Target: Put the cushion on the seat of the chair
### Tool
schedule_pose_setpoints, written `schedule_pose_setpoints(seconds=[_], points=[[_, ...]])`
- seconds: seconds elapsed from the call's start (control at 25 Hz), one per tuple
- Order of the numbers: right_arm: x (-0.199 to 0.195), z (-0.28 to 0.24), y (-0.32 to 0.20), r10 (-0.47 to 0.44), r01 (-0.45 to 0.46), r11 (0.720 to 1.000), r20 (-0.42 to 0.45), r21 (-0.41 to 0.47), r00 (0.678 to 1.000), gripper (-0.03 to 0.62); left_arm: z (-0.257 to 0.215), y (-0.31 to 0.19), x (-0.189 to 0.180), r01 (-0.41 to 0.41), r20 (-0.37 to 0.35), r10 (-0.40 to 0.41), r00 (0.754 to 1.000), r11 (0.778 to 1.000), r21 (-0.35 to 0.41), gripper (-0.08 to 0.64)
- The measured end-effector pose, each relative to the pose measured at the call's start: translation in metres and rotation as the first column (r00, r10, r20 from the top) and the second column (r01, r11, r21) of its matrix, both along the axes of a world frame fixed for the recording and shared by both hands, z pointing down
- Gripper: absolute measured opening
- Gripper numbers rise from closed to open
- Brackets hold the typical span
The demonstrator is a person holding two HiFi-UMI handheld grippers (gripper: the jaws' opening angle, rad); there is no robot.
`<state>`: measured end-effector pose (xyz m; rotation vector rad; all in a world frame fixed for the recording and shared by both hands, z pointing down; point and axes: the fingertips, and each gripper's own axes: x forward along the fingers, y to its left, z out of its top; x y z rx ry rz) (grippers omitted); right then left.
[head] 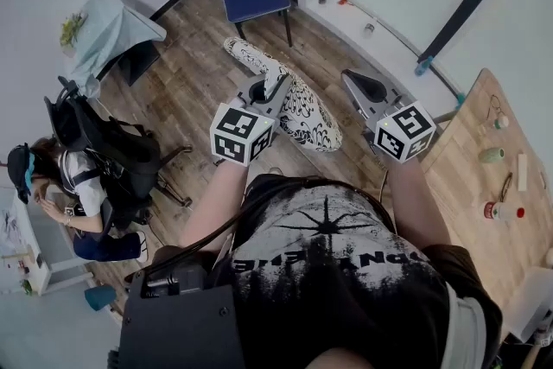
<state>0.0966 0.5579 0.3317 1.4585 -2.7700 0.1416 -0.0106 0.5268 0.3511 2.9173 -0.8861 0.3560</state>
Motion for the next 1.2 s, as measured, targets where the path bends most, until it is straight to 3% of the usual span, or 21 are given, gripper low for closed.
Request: schedule_pose_setpoints(seconds=[0.28,0.52,0.84,1.2], points=[[-0.003,-0.001,-0.004,-0.014,0.014,1.0,-0.004,0.002,1.0,0.017,-0.003,-0.001,0.006,-0.01,0.005,0.01,1.0,1.0,0.012,0.021],[0.001,-0.005,-0.004,-0.023,0.023,1.0,0.071,0.004,0.997,0.018,-0.006,-0.002,0.01,-0.015,0.009,0.015,1.0,1.0,0.014,0.023],[-0.005,0.014,-0.007,-0.048,0.051,0.998,0.086,-0.037,0.995,0.018,0.021,-0.005,0.008,-0.012,0.059,0.013,0.998,1.0,-0.025,0.021],[-0.003,0.025,-0.025,-0.026,0.031,0.997,0.068,-0.066,0.997,0.018,0.034,-0.023,0.009,-0.032,0.025,0.034,0.999,0.998,-0.058,0.023]])
